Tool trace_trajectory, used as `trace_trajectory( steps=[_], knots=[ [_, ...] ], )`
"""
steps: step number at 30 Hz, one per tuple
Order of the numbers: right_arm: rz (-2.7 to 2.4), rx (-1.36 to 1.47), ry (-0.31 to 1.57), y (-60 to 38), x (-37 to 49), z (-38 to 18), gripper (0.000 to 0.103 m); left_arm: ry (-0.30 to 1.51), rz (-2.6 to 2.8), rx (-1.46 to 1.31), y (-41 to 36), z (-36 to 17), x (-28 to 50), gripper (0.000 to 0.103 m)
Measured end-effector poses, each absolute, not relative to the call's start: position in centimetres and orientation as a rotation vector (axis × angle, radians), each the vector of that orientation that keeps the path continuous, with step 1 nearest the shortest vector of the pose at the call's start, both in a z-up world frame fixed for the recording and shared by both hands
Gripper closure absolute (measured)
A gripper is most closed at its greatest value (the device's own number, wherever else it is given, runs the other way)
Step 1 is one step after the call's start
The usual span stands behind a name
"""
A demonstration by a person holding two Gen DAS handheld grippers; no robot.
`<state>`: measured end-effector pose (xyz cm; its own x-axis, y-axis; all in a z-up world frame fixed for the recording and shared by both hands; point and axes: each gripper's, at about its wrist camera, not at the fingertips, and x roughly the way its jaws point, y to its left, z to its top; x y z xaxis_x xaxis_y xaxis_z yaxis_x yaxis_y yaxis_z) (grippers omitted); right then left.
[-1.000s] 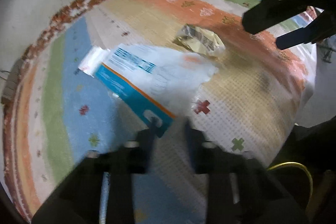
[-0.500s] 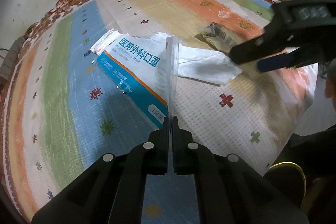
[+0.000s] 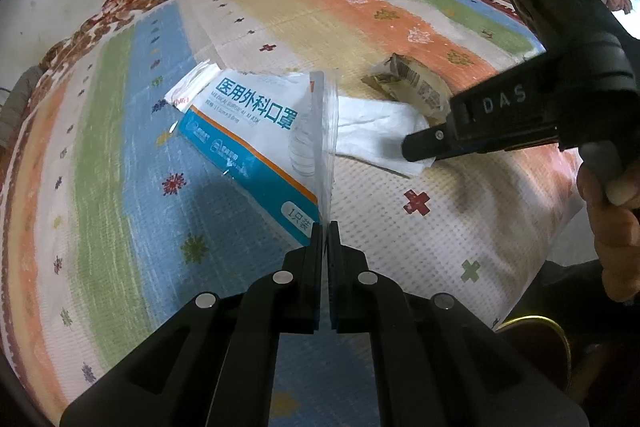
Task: Collect trash
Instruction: 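Grasp the blue-and-white mask package with the left tool while the right tool grasps the white tissue, then carry the mask package in the left tool to the bin while the right tool carries the tissue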
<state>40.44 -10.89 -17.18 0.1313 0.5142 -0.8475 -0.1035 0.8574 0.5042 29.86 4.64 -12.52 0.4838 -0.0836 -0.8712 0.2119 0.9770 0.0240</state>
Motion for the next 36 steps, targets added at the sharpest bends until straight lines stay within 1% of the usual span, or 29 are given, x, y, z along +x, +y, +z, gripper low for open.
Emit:
trace_trajectory(
  steps=[2, 8, 12, 21, 30, 36],
  knots=[
    [0.479, 0.340, 1.368, -10.7, 40.4, -17.0, 0.100, 1.059, -0.184, 0.123, 4.7, -12.5, 30.0, 0.101],
    [0.493, 0.301, 1.337, -10.7, 39.8, -15.7, 0.101, 1.052, -0.179, 0.097, 4.7, -11.6, 30.0, 0.102],
    [0.517, 0.232, 1.305, -10.3, 38.9, -14.2, 0.101, 1.032, -0.178, 0.051, 4.9, -9.9, 29.8, 0.102],
    [0.547, 0.016, 1.164, -10.1, 36.1, -9.6, 0.101, 0.979, -0.122, -0.095, 6.5, -5.2, 27.8, 0.103],
    [0.582, -0.099, 1.045, -10.9, 33.0, -5.1, 0.102, 0.945, -0.129, -0.258, 7.6, -0.7, 24.5, 0.103],
    [0.615, -0.138, 0.995, -11.4, 30.6, -3.2, 0.102, 0.943, -0.108, -0.382, 8.4, 0.8, 21.9, 0.103]
  ],
)
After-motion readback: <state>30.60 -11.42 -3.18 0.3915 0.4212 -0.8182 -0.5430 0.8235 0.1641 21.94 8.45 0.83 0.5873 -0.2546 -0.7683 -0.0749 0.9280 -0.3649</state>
